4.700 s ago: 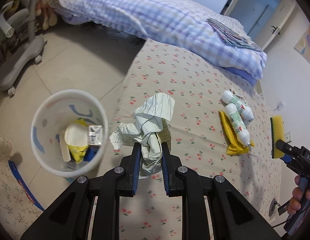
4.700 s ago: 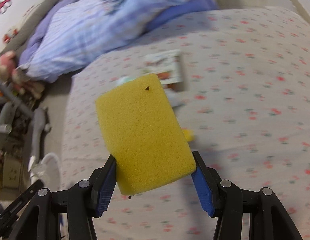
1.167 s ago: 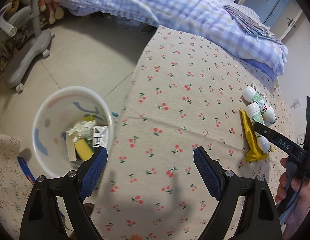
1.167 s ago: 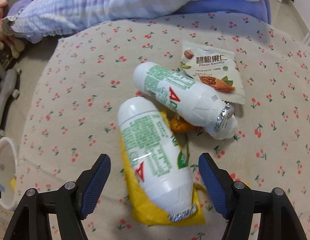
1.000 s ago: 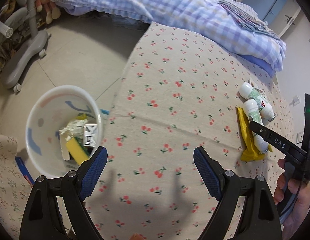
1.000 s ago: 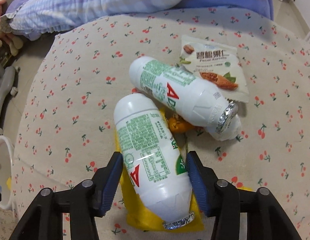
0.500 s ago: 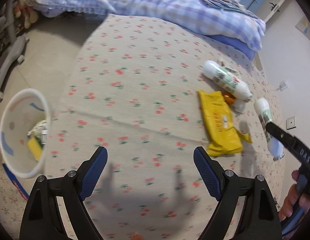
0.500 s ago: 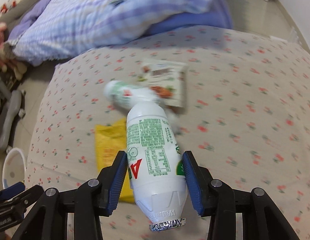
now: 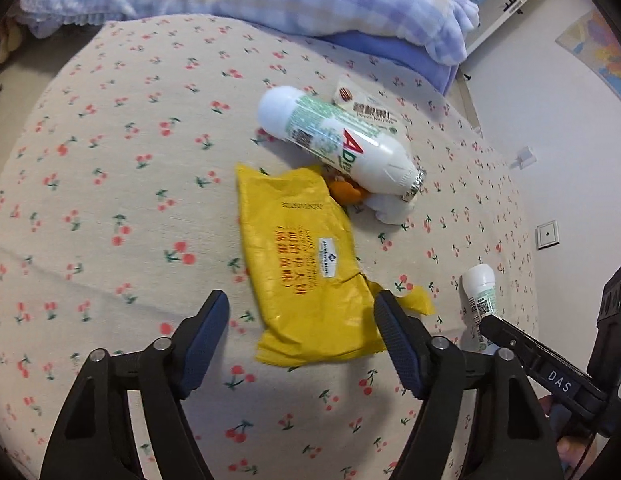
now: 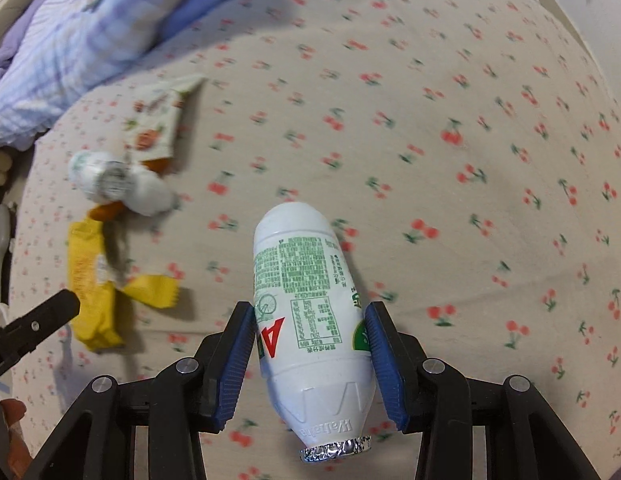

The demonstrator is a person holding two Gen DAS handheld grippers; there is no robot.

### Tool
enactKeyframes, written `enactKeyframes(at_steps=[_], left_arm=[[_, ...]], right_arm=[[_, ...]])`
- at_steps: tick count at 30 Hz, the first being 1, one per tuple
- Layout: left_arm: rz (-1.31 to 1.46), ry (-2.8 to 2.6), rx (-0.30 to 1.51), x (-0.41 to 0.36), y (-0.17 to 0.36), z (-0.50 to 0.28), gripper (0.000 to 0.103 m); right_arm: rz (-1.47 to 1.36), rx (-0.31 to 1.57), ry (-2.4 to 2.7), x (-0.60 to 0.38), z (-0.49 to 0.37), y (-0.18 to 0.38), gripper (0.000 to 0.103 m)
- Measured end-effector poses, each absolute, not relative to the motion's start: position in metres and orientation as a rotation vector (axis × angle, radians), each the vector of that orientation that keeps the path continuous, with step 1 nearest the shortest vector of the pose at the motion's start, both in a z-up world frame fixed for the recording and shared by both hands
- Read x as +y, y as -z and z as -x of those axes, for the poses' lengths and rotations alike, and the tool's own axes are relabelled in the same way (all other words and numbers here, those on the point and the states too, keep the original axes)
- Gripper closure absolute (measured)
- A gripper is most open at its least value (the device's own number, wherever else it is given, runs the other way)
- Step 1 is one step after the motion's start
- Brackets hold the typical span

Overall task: Collect trash
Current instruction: 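Grasp a white yogurt bottle with the right tool while the left tool grasps the yellow wrapper, then lift the yellow wrapper and yogurt bottle off the bed with both tools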

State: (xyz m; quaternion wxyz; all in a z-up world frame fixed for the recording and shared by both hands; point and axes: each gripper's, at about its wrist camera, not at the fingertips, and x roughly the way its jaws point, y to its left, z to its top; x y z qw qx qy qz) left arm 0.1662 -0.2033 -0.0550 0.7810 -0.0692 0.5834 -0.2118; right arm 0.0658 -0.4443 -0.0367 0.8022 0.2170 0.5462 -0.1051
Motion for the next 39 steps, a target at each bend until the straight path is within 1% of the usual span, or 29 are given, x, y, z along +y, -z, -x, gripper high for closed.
enactKeyframes(at_steps=[2,4,6,7,8,9,10,12,13,14,15,17,22,25,30,39], left_arm=[[0.127,0.446,1.256,-0.211,0.058,-0.166,0.033],[0.107,0.435,1.236,-0.216,0.058,-0.166,0.039],[0.089,0.427,1.227,-0.220,0.059,-0.165,0.050],[0.065,0.418,1.216,-0.222,0.060,-0.164,0.053],[0.044,0.412,1.210,-0.223,0.060,-0.164,0.061],[0.025,0.408,1.203,-0.225,0.060,-0.163,0.065],[0.024,0.413,1.201,-0.223,0.060,-0.163,0.066],[0.033,0.415,1.202,-0.221,0.059,-0.162,0.074],[0.040,0.417,1.201,-0.218,0.059,-0.162,0.075],[0.048,0.419,1.201,-0.216,0.059,-0.161,0.079],[0.052,0.421,1.200,-0.214,0.058,-0.159,0.081],[0.052,0.431,1.193,-0.212,0.056,-0.158,0.086],[0.055,0.456,1.176,-0.202,0.043,-0.148,0.090],[0.065,0.455,1.171,-0.190,0.035,-0.143,0.094],[0.101,0.440,1.159,-0.160,0.021,-0.143,0.095],[0.135,0.349,1.106,-0.086,-0.004,-0.147,0.095]], right_arm=[[-0.469,1.182,0.230,-0.450,-0.063,0.040,0.053],[-0.475,1.195,0.232,-0.454,-0.062,0.044,0.053],[-0.482,1.207,0.230,-0.457,-0.061,0.047,0.052],[-0.489,1.210,0.229,-0.457,-0.061,0.048,0.052],[-0.496,1.215,0.228,-0.458,-0.061,0.050,0.052],[-0.502,1.219,0.227,-0.458,-0.061,0.050,0.052],[-0.506,1.227,0.233,-0.458,-0.061,0.051,0.052],[-0.513,1.239,0.230,-0.458,-0.062,0.053,0.052],[-0.513,1.244,0.233,-0.458,-0.062,0.055,0.052],[-0.512,1.246,0.236,-0.457,-0.063,0.056,0.052],[-0.513,1.246,0.238,-0.457,-0.064,0.056,0.052],[-0.510,1.233,0.229,-0.457,-0.065,0.055,0.054],[-0.515,1.212,0.217,-0.451,-0.066,0.050,0.055],[-0.525,1.182,0.203,-0.448,-0.065,0.041,0.055],[-0.547,1.141,0.161,-0.438,-0.065,0.025,0.055],[-0.512,1.109,0.064,-0.390,-0.077,0.003,0.055]])
